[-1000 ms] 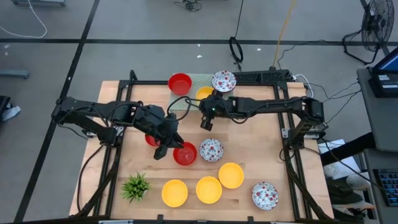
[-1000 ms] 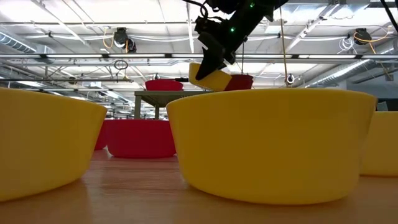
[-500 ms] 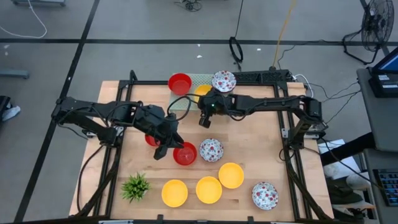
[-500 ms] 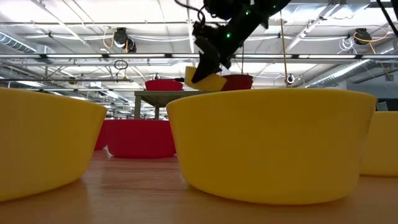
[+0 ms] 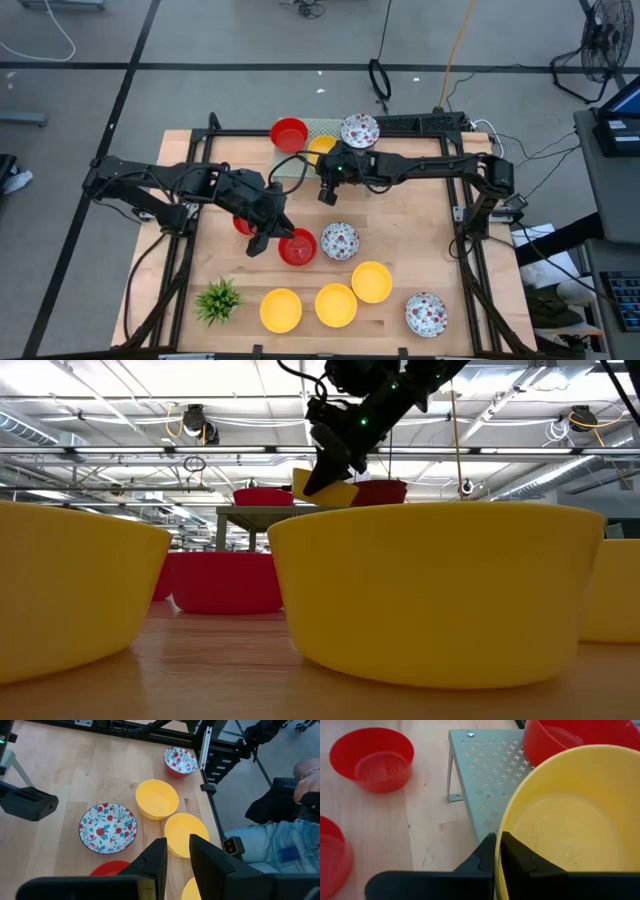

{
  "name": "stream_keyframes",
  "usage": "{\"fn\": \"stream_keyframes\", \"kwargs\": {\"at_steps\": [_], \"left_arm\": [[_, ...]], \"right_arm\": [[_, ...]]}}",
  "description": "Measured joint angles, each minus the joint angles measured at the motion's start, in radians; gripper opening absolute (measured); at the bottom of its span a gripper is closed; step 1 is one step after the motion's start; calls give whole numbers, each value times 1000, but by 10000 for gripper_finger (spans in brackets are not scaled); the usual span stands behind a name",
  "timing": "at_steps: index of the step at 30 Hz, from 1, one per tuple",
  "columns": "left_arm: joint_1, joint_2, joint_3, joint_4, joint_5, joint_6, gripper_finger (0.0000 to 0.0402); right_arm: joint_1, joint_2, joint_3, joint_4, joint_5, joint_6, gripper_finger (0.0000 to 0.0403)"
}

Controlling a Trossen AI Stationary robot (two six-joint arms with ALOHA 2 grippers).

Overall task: Pick & Place Mini bowls
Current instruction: Put the yellow bowl on the shelf, then stack the red bowl on top of the red bowl on the shelf

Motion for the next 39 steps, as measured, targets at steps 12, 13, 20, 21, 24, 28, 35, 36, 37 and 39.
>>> {"fn": "stream_keyframes", "kwargs": {"at_steps": [12, 13, 20, 21, 24, 28, 35, 36, 37, 39], "left_arm": [[0, 0, 0, -2, 0, 2, 88], [0, 0, 0, -2, 0, 2, 88], [0, 0, 0, -6, 0, 1, 88], [0, 0, 0, -6, 0, 1, 88], [0, 0, 0, -6, 0, 1, 88], [0, 0, 0, -16, 0, 2, 88], [-6, -2, -17, -86, -80, -36, 88], [-8, -2, -23, -111, -81, -61, 88], [-11, -1, -29, -134, -81, -87, 88], [-25, -1, -44, -185, -80, -152, 88]], "right_arm": [[0, 2, -2, -1, 1, -22, 76], [0, 2, -2, -1, 1, -32, 82], [0, -19, -2, 36, 4, -80, 126], [0, -27, -2, 41, 4, -88, 132], [1, -68, -2, 37, 5, -102, 149], [12, -152, -2, 29, 5, -101, 166], [92, -299, -1, -68, -51, -75, 175], [110, -315, -1, -92, -75, -66, 176], [131, -326, 0, -119, -98, -52, 176], [175, -341, -1, -174, -125, -30, 176]]}}
